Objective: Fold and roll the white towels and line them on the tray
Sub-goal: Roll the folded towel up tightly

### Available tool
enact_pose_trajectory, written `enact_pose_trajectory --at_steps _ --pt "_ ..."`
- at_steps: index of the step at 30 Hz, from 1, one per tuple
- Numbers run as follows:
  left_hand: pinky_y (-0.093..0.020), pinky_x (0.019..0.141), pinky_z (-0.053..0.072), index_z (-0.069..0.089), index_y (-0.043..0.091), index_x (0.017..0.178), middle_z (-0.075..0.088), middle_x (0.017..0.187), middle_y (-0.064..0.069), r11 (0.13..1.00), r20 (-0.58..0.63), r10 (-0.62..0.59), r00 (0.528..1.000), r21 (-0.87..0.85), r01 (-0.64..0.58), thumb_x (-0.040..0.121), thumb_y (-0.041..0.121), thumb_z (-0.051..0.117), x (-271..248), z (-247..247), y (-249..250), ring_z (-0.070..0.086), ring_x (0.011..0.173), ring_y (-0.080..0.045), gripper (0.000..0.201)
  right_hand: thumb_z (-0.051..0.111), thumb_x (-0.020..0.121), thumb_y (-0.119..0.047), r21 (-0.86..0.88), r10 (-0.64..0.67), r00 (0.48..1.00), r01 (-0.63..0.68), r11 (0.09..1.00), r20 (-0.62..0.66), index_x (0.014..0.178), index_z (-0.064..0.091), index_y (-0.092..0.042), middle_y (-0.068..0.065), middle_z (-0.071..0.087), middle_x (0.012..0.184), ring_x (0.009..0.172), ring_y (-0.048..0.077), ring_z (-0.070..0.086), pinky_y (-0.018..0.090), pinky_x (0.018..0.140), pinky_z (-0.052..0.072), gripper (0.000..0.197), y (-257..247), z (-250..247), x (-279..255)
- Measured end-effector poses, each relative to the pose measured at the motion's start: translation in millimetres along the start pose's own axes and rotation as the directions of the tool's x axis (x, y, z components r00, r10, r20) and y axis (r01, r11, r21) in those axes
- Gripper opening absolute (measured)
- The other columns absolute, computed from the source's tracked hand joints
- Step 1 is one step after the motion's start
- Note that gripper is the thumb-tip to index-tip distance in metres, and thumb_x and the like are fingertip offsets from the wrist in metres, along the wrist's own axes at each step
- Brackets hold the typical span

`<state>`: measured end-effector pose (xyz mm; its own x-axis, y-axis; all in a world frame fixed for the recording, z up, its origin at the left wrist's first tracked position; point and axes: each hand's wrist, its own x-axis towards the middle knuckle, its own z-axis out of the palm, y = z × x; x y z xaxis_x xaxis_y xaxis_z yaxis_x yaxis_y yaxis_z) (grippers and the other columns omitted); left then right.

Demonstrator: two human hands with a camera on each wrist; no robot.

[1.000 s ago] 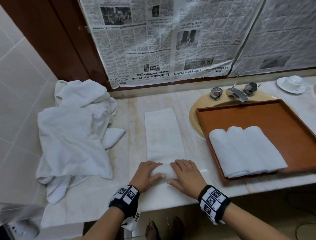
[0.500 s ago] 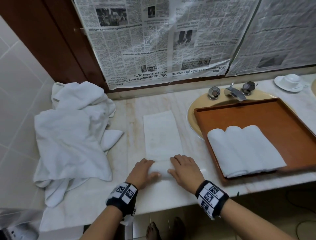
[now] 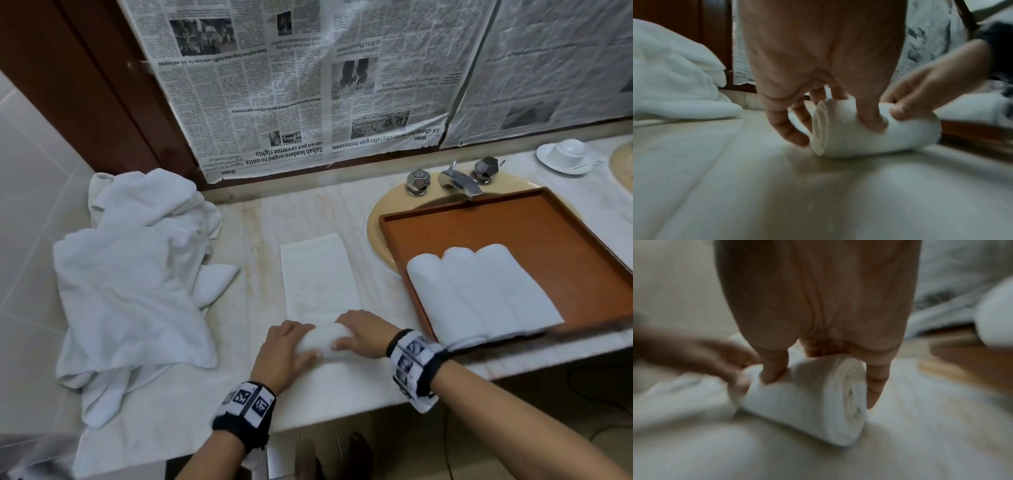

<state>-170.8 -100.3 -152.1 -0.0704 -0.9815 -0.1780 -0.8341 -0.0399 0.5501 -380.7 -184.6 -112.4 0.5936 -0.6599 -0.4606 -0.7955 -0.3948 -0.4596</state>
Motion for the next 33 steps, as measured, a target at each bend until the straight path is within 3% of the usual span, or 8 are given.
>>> enact_pose_trajectory --at_steps 2,6,12,17,24,26,29,33 --pt "-0.028 0.098 0.036 0.058 0.031 0.133 0.055 0.126 0.007 0.996 0.066 -0.011 0.998 -0.085 0.017 0.087 0.056 0.064 10 -8 -4 0.048 0.116 -0.017 0.053 0.055 0.091 -0.054 -0.21 -0.062 0.971 0.013 0.978 -0.232 0.13 0.05 -0.015 0.005 0.052 0.124 0.114 0.027 0.051 0.041 0.094 0.042 0.056 -1 16 -10" --pt "-0.026 0.091 0.037 0.061 0.03 0.128 0.061 0.121 0.002 0.993 0.183 -0.017 0.983 -0.109 0.038 0.089 0.056 0.062 21 -18 -1 0.055 0.113 -0.016 0.047 0.075 0.062 -0.051 -0.386 -0.087 0.953 -0.034 0.922 -0.291 0.128 0.05 -0.016 0.004 0.058 0.115 0.1 0.028 0.061 0.043 0.081 0.052 0.078 0 50 -22" --pt "-0.039 0.098 0.042 0.042 0.039 0.144 0.041 0.145 0.014 0.992 0.059 -0.018 0.998 0.127 0.01 0.079 0.082 0.028 2 -4 9 0.037 0.13 -0.019 0.079 0.054 0.087 -0.046 -0.198 -0.016 0.992 -0.009 0.98 -0.124 0.142 0.036 -0.019 0.004 0.041 0.136 0.126 0.025 0.037 0.042 0.099 0.038 0.064 6 20 -5" --pt "-0.035 0.098 0.041 0.04 0.039 0.146 0.041 0.142 0.013 0.994 0.058 -0.022 0.998 0.106 0.016 0.077 0.075 0.04 0 0 14 0.037 0.127 -0.016 0.078 0.058 0.085 -0.047 -0.086 0.066 0.998 -0.065 0.994 0.011 0.138 0.042 -0.02 0.004 0.043 0.13 0.125 0.024 0.037 0.041 0.099 0.036 0.061 4 6 0" --pt "-0.033 0.101 0.041 0.059 0.036 0.133 0.06 0.125 0.01 0.975 0.299 -0.046 0.953 -0.192 0.107 0.08 0.066 0.065 22 -16 5 0.055 0.117 -0.014 0.061 0.055 0.075 -0.058 -0.361 -0.178 0.907 0.032 0.932 -0.38 0.13 0.05 -0.019 0.001 0.056 0.121 0.11 0.025 0.056 0.047 0.097 0.044 0.067 7 47 -19" --pt "-0.039 0.105 0.041 0.056 0.04 0.134 0.058 0.13 0.012 0.975 0.312 -0.08 0.947 -0.174 0.14 0.074 0.076 0.061 21 -14 2 0.052 0.12 -0.014 0.07 0.049 0.076 -0.065 -0.38 -0.166 0.921 0.021 0.925 -0.353 0.125 0.051 -0.02 0.0 0.058 0.116 0.106 0.024 0.058 0.045 0.093 0.044 0.067 9 47 -13" --pt "-0.043 0.106 0.038 0.044 0.042 0.143 0.042 0.143 0.016 0.997 0.118 -0.076 0.99 -0.003 0.077 0.077 0.08 0.048 5 -8 5 0.035 0.13 -0.017 0.076 0.03 0.077 -0.078 -0.301 -0.107 0.967 0.033 0.953 -0.233 0.128 0.051 -0.02 0.0 0.055 0.122 0.113 0.023 0.05 0.042 0.096 0.037 0.079 7 26 -1" --pt "-0.034 0.105 0.036 0.043 0.036 0.146 0.042 0.144 0.011 1.0 -0.022 -0.011 1.0 0.004 0.011 0.082 0.074 0.04 -7 -4 10 0.034 0.131 -0.018 0.074 0.052 0.084 -0.072 -0.047 -0.029 0.999 0.03 0.998 0.024 0.121 0.055 -0.019 0.001 0.058 0.121 0.113 0.021 0.05 0.042 0.096 0.038 0.065 2 -4 8"
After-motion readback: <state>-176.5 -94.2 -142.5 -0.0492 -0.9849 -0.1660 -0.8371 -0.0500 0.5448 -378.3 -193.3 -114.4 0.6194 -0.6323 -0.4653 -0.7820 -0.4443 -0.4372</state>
